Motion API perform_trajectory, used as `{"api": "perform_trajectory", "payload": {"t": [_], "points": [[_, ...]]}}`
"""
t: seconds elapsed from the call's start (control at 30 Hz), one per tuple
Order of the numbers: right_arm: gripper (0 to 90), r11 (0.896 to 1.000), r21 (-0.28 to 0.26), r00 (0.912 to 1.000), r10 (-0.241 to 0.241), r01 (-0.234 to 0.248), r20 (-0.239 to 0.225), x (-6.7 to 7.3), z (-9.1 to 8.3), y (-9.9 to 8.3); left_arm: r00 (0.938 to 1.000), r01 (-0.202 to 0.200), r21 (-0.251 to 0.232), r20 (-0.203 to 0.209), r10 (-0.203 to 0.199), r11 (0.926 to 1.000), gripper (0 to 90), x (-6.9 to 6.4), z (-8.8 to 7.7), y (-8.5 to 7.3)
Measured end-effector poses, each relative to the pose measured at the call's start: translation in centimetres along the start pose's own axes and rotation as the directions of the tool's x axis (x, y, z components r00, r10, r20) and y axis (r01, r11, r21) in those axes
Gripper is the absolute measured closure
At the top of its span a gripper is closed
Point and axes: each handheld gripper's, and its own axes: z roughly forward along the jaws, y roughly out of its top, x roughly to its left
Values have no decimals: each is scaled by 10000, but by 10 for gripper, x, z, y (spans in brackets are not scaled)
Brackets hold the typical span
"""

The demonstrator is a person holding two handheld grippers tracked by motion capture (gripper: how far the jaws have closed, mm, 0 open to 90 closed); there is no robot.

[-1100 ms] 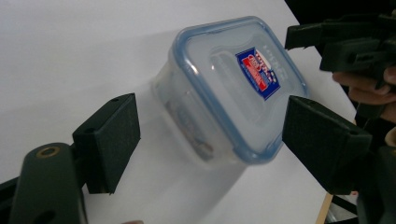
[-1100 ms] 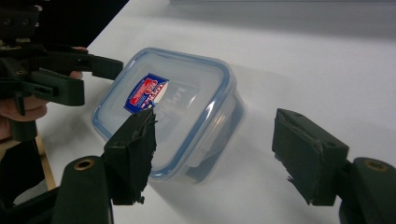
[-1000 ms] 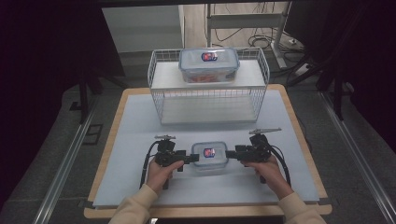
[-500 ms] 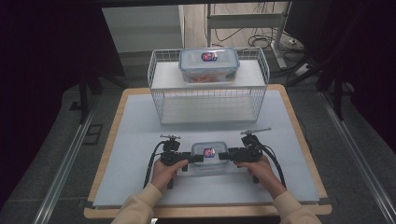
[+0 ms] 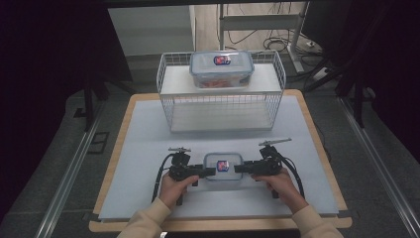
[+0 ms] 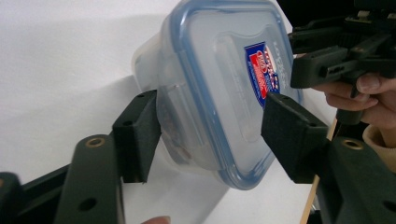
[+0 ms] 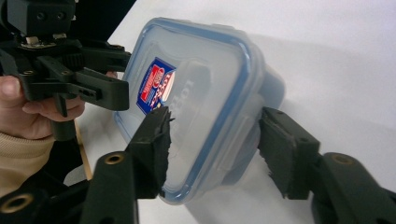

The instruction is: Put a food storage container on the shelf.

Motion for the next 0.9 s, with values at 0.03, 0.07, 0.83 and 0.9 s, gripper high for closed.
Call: {"api": "perform_trajectory", "payload": {"t": [0.03,0.07,0.83,0.9], "points": [[478,10000,-33,10000,-39,39,-10,1,-1,-1,10000,-48,0,11,48,10000,414,-1,-2,-1],[488,10000,-19,10000,-71,71,-36,2,-3,-1,10000,-87,-73,13,87,9999,428,-2,-3,-3],[543,9987,-335,9991,-384,377,-203,7,-10,-10,9990,-450,-516,0,451,9977,485,-7,-9,-10],[544,9984,-380,9989,-426,418,-191,8,-10,-10,9983,-587,-498,-76,584,9970,486,-7,-9,-10]]}}
